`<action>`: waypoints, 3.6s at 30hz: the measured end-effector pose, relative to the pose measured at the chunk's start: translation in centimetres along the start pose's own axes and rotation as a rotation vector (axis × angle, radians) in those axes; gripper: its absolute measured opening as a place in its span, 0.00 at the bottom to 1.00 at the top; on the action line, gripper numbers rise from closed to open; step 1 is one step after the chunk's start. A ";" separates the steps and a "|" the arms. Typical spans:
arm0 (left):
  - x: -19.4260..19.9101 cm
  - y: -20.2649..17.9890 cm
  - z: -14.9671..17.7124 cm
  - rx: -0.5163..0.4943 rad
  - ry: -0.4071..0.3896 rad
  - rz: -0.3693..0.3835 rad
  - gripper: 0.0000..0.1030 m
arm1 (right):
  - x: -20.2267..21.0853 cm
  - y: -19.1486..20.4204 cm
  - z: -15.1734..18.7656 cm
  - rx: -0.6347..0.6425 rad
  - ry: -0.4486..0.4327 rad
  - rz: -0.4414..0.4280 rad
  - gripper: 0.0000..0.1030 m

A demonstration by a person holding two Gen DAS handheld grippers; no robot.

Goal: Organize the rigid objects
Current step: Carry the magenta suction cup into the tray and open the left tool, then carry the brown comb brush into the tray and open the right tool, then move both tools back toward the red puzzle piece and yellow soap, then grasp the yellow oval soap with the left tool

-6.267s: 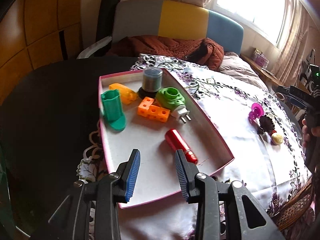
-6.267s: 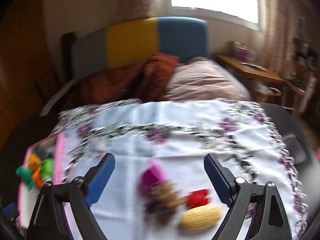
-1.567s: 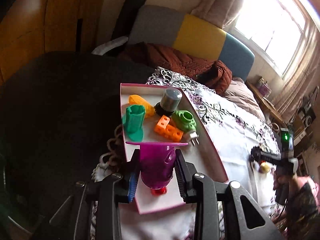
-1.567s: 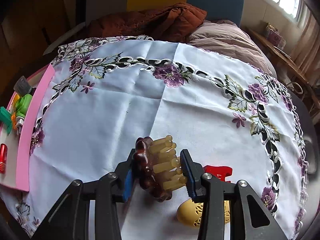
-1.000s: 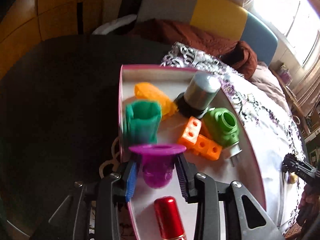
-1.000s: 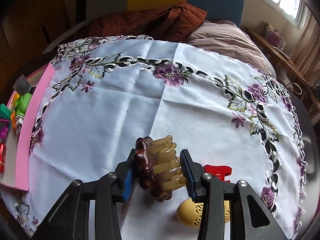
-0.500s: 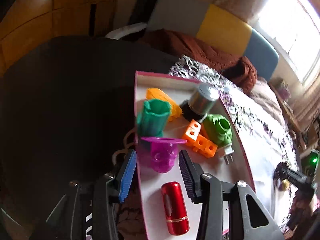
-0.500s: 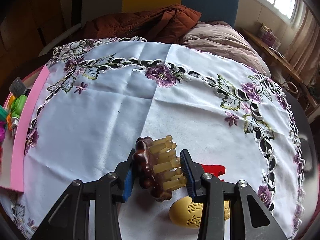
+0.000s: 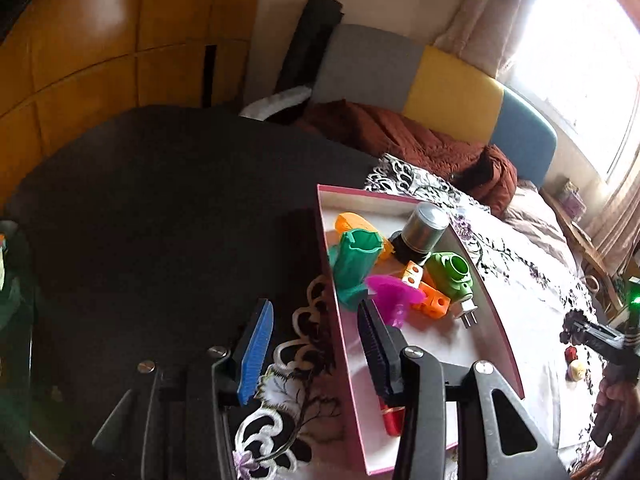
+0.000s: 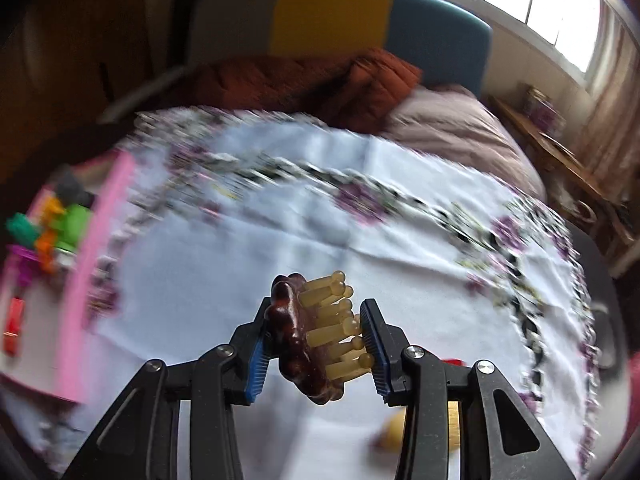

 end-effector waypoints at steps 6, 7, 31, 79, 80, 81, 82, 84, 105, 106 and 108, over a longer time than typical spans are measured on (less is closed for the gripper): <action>1.4 0.1 0.4 0.002 -0.017 0.024 0.43 | 3.4 15.5 -1.3 0.257 -0.017 -0.279 0.41; 1.7 0.1 0.5 -0.003 -0.022 0.025 0.43 | 3.2 18.1 -0.9 0.296 0.011 -0.324 0.41; 2.9 -0.1 2.3 -0.042 -0.013 0.015 0.43 | -0.4 29.2 -1.6 0.329 0.043 -0.377 0.68; 0.2 -29.8 11.0 -0.622 0.173 0.425 0.43 | 4.5 -23.5 7.3 -0.921 -0.105 0.236 0.86; 0.0 -30.8 11.4 -0.636 0.185 0.443 0.43 | 4.5 -23.6 7.4 -0.930 -0.110 0.234 0.86; -0.4 -31.9 12.1 -0.650 0.206 0.473 0.43 | 4.6 -23.7 7.5 -0.939 -0.114 0.231 0.86; -0.8 -32.8 12.8 -0.659 0.229 0.492 0.43 | 4.7 -23.8 7.5 -0.951 -0.120 0.221 0.87; -1.7 -34.7 14.0 -0.677 0.270 0.533 0.43 | 4.7 -24.0 7.6 -0.970 -0.126 0.208 0.88; -7.2 -48.2 21.2 -0.990 0.375 0.634 0.62 | 4.1 -24.3 8.1 -1.042 -0.123 0.146 0.90; -7.5 -48.5 21.3 -0.988 0.381 0.629 0.62 | 4.0 -24.2 8.0 -1.040 -0.122 0.144 0.90; -8.1 -48.7 21.7 -0.985 0.392 0.616 0.59 | 3.9 -24.2 8.0 -1.038 -0.120 0.144 0.90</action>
Point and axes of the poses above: each gripper's, at about its wrist camera, not at the fingertips, and x roughly against the way its jaws point, y to its left, z to its underside, the point moved 10 cm from there along -x, roughly the way its jaws point, and after that the axes turned 1 degree about x, right-handed, at the moved point
